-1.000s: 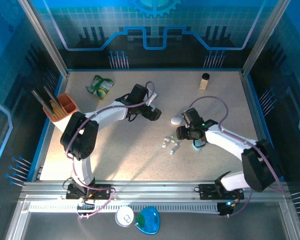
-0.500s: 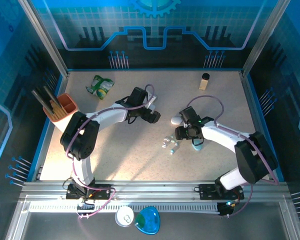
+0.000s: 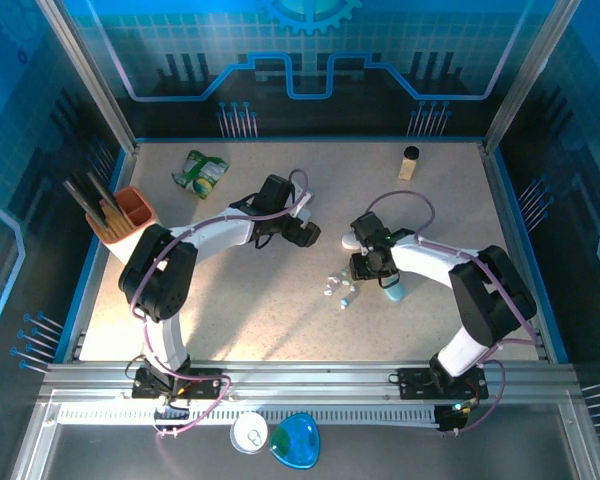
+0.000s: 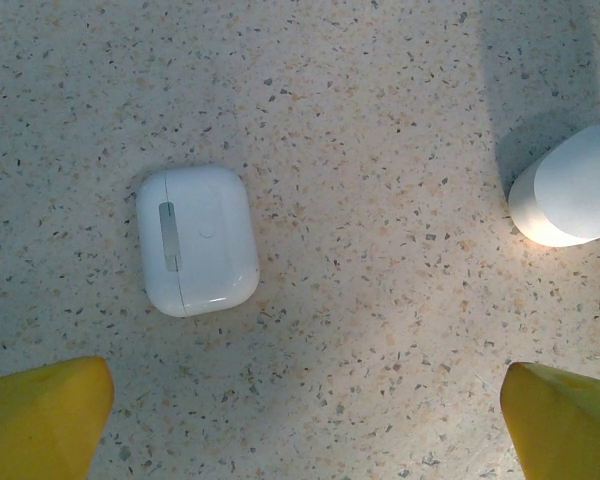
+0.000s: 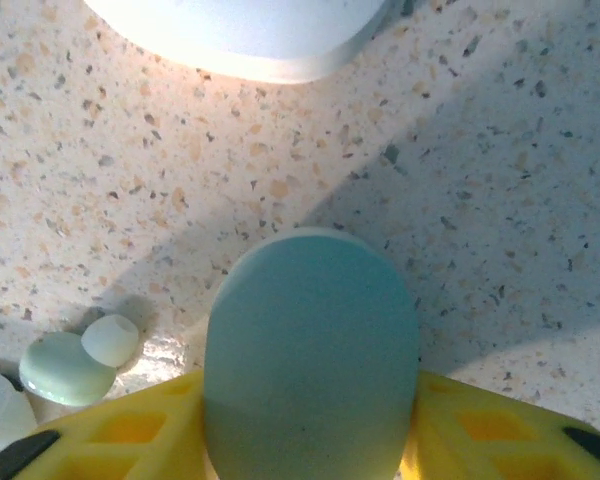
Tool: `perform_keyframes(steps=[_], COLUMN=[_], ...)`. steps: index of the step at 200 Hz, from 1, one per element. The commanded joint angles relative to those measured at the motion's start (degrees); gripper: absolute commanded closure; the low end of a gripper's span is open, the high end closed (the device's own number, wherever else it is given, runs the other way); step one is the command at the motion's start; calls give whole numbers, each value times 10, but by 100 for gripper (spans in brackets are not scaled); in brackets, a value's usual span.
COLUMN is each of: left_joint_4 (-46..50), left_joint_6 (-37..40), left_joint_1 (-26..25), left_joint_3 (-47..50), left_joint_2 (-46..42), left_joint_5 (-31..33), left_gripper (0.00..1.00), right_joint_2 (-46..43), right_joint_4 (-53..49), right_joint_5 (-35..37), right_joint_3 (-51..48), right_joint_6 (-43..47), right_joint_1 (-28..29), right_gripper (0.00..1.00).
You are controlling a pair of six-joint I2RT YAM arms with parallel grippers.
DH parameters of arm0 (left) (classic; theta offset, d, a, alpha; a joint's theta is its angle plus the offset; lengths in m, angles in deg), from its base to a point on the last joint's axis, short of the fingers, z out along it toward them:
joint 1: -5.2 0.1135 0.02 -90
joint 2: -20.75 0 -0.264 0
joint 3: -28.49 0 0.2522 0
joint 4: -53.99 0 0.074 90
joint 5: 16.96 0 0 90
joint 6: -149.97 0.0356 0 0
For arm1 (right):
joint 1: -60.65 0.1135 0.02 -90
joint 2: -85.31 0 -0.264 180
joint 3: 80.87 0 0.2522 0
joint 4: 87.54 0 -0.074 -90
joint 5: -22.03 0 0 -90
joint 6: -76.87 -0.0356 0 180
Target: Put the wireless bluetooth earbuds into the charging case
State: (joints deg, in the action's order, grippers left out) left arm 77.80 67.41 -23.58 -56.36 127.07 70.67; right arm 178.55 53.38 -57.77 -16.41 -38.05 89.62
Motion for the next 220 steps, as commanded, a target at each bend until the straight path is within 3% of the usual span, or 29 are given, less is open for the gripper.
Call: perform_keyframes(steps=[1, 34, 76, 118, 140, 185, 220], left_joint_4=[-6, -14, -88, -130, -175, -134, -143], left_joint_6=[-4, -12, -25, -36, -47, 0, 46], left_joint_1=[-2, 4, 12, 3, -19, -44, -46], left_joint_3=[7, 17, 86, 170, 232, 288, 314], left_joint_2=[-23, -39, -117, -234, -299, -424, -471], left_joint_5=[-8, -28, -112, -149, -166, -224, -334], left_gripper=[1, 1, 1, 2, 3, 4, 8], right_joint_2=[-28, -101, -189, -263, -278, -284, -285], right_joint_4=[-15, -3, -11, -41, -75, -173, -240], right_joint_5=[14, -25, -162, -269, -293, -364, -407], right_joint_3=[7, 0, 7, 37, 62, 119, 156], right_joint_6=[11, 49, 226, 350, 388, 457, 514], right_joint_1=[9, 2, -1, -1, -5, -4, 12], right_gripper=[57, 62, 64, 66, 70, 72, 73])
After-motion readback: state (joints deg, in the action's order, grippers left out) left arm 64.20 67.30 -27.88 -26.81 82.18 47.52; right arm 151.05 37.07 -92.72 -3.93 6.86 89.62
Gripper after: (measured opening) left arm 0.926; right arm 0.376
